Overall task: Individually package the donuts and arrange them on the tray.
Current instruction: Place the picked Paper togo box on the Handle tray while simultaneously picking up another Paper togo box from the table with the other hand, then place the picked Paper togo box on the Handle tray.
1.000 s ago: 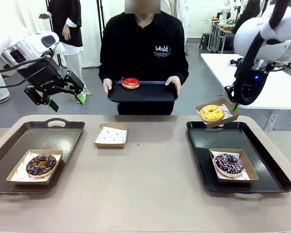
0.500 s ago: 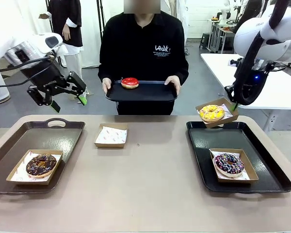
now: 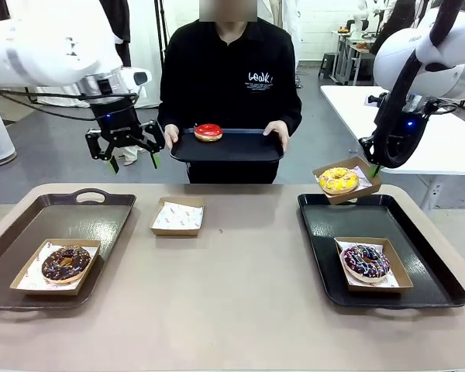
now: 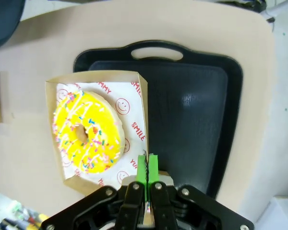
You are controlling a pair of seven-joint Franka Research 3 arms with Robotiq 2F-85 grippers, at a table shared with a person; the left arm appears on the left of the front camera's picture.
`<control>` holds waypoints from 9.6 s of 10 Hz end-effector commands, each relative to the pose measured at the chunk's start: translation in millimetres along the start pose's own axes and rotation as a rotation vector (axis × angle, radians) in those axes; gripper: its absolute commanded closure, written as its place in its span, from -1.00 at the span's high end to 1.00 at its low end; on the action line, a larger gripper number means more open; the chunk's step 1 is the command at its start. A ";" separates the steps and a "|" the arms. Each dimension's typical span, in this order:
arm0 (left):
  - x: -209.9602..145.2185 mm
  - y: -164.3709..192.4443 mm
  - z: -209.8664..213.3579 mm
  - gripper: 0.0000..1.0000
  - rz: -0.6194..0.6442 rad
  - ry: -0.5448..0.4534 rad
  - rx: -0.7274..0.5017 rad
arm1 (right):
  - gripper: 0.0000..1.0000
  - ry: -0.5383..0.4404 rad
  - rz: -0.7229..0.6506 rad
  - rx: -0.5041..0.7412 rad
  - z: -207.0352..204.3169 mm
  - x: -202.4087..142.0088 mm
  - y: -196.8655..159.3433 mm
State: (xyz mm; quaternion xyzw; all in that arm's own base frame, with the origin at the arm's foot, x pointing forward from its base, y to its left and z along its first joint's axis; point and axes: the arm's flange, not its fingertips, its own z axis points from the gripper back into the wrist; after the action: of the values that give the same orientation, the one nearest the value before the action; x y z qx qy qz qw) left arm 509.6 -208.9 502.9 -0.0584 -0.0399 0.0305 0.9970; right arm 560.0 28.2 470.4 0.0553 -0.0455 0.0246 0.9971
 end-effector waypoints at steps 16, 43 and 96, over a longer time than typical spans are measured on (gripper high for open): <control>34.6 -6.6 -74.6 1.00 -0.026 0.005 0.104 | -0.98 0.032 -0.057 -0.011 -60.1 2.6 -6.5; 71.9 -3.7 -178.9 -0.20 -0.029 0.089 0.111 | 0.21 0.060 -0.150 -0.079 -98.6 -5.2 -27.7; 71.6 -94.5 -36.6 -1.00 -0.053 0.020 0.005 | 1.00 -0.050 -0.236 1.062 -54.1 -189.1 -283.4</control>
State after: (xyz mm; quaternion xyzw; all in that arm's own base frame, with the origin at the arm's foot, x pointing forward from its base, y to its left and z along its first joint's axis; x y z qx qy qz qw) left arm 592.2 -303.7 483.7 -0.0552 -0.0291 0.0041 0.9980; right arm 389.8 -254.4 367.6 0.5550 -0.0471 -0.0729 0.8273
